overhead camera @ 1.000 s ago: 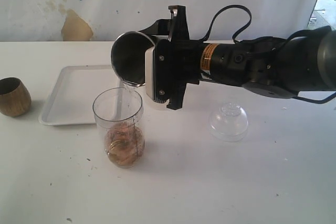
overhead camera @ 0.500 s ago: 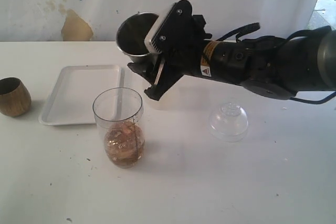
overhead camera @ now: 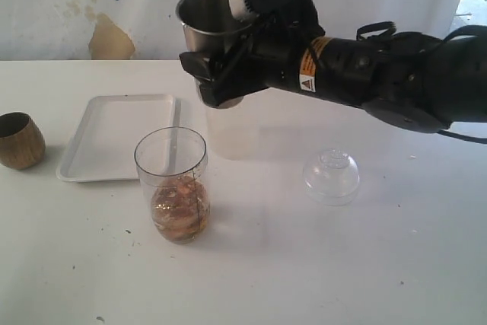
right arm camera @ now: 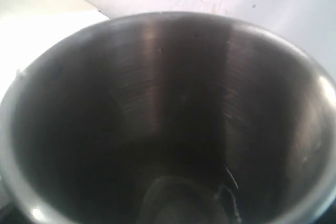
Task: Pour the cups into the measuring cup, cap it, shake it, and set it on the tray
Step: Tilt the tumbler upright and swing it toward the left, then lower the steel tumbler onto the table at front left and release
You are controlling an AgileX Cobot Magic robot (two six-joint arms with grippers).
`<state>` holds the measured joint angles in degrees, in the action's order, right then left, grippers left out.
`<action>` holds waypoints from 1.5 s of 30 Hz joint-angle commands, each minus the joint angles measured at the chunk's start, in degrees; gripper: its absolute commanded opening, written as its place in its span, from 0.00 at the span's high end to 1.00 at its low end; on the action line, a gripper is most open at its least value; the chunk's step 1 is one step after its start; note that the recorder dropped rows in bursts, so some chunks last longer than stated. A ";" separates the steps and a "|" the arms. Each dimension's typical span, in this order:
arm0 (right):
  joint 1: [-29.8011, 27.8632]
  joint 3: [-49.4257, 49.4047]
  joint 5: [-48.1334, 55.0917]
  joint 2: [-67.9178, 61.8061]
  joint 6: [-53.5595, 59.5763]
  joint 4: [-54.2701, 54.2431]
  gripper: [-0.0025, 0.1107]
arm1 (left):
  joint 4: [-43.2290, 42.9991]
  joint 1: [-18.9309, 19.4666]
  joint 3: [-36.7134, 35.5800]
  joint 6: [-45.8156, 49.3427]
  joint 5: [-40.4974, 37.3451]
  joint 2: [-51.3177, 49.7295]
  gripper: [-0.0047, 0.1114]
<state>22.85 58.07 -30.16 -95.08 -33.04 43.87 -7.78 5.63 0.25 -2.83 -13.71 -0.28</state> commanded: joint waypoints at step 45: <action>29.13 0.73 -14.44 -14.70 3.70 -5.67 0.98 | 0.01 -0.02 -0.25 0.09 -0.02 0.28 0.95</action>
<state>51.78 58.18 -37.88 -107.55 -37.43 46.89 -7.78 5.63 0.25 -2.83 -13.71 -0.28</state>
